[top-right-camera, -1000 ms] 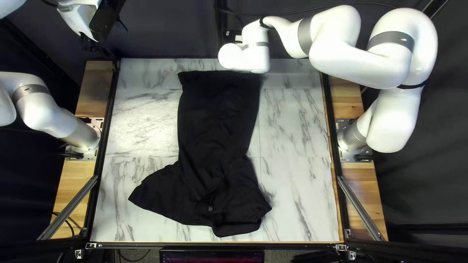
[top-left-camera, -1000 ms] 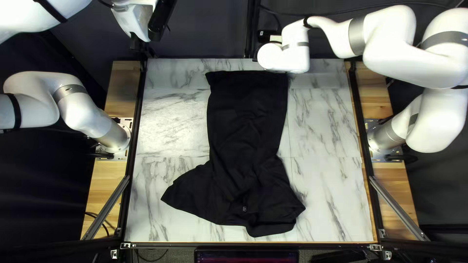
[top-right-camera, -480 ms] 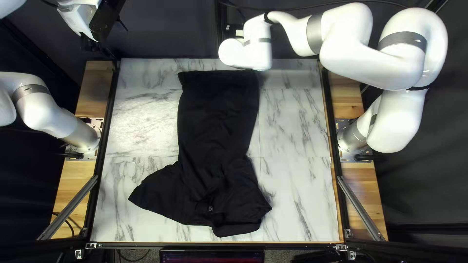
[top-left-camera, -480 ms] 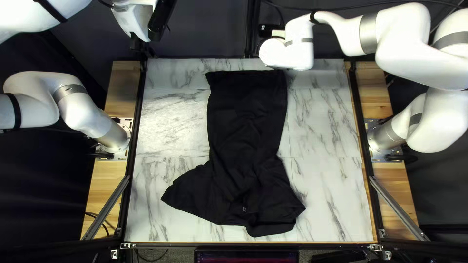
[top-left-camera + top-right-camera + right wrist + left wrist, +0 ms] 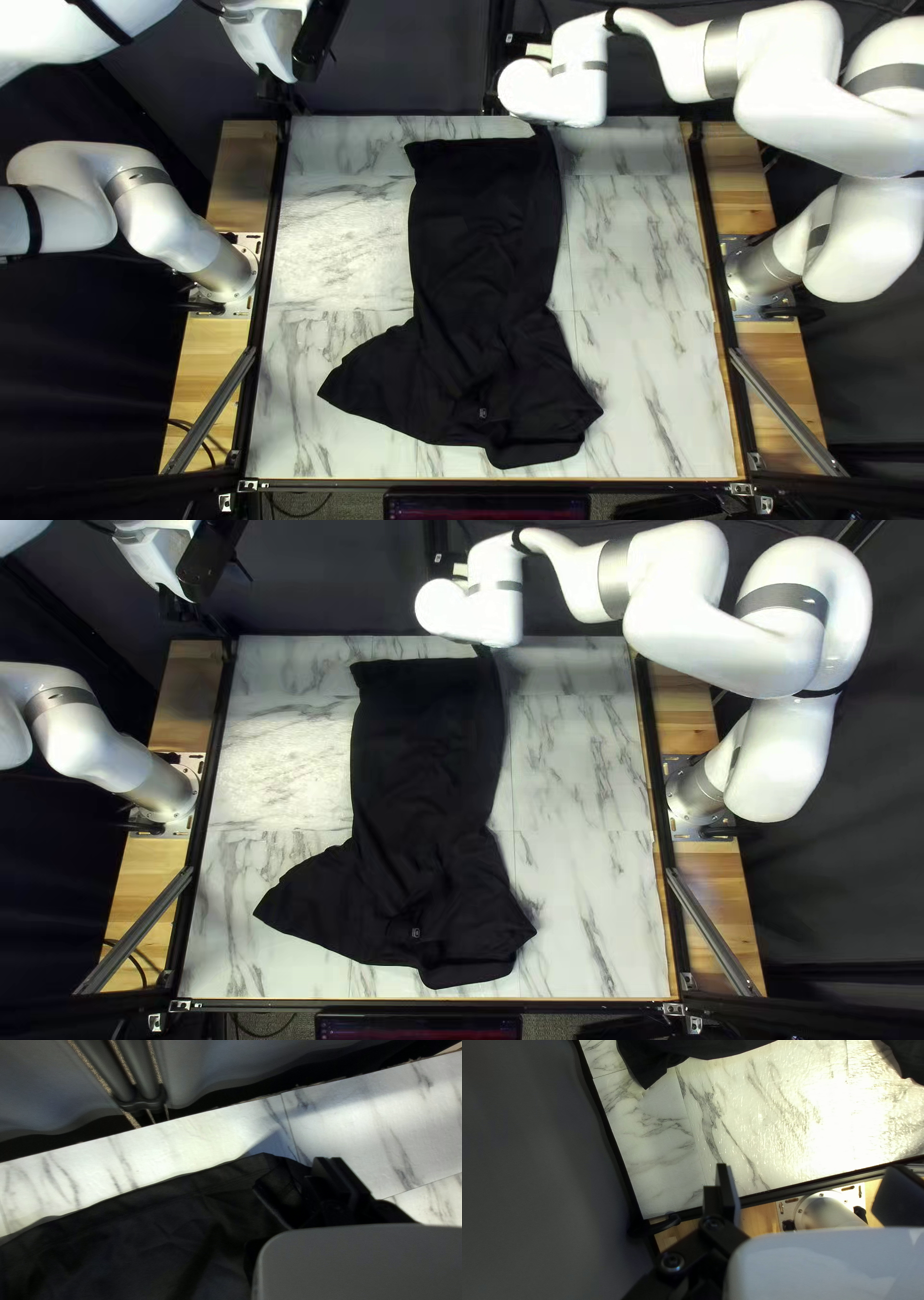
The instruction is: Fold t-shirt
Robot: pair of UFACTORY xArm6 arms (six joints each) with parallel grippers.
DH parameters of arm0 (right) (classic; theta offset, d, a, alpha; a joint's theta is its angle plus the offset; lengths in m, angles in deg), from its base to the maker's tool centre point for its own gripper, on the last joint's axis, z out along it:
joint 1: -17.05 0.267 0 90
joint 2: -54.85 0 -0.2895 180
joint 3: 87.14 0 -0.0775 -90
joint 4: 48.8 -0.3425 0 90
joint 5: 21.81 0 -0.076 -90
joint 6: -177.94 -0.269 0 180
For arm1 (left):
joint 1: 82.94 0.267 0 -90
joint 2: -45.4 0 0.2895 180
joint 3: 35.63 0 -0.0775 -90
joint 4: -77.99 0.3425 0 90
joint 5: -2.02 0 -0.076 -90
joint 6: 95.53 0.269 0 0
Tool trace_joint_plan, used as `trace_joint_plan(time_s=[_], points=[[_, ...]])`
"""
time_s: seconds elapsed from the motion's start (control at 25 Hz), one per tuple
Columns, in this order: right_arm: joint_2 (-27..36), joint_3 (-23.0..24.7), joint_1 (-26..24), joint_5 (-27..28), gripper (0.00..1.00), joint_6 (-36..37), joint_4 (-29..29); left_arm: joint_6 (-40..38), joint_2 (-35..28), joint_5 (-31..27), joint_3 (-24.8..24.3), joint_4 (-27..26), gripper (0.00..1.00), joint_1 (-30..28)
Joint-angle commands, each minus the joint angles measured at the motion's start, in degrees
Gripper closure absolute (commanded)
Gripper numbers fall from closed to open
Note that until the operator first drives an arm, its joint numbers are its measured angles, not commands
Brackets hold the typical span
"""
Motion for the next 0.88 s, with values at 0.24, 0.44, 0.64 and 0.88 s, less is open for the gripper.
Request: trace_joint_plan(time_s=[0.24, 0.44, 0.64, 0.88], points=[[-6.5, -3.2, -0.9, -3.2, 1.00, 0.4, -0.7, 0.0, 0.0, 0.0, 0.0, 0.0, 0.00, 0.0], [-9.8, -5.9, -1.7, -3.3, 1.00, 1.7, -1.2, 0.0, 0.0, 0.0, 0.0, 0.0, 0.00, 0.0], [-11.2, -5.9, -2.1, -4.3, 1.00, 1.6, -1.2, 0.0, 0.0, 0.0, 0.0, 0.0, 0.00, 0.0], [-12.0, -5.4, -2.1, -5.8, 1.00, 1.1, -1.2, 0.0, 0.0, 0.0, 0.0, 0.0, 0.00, 0.0]])
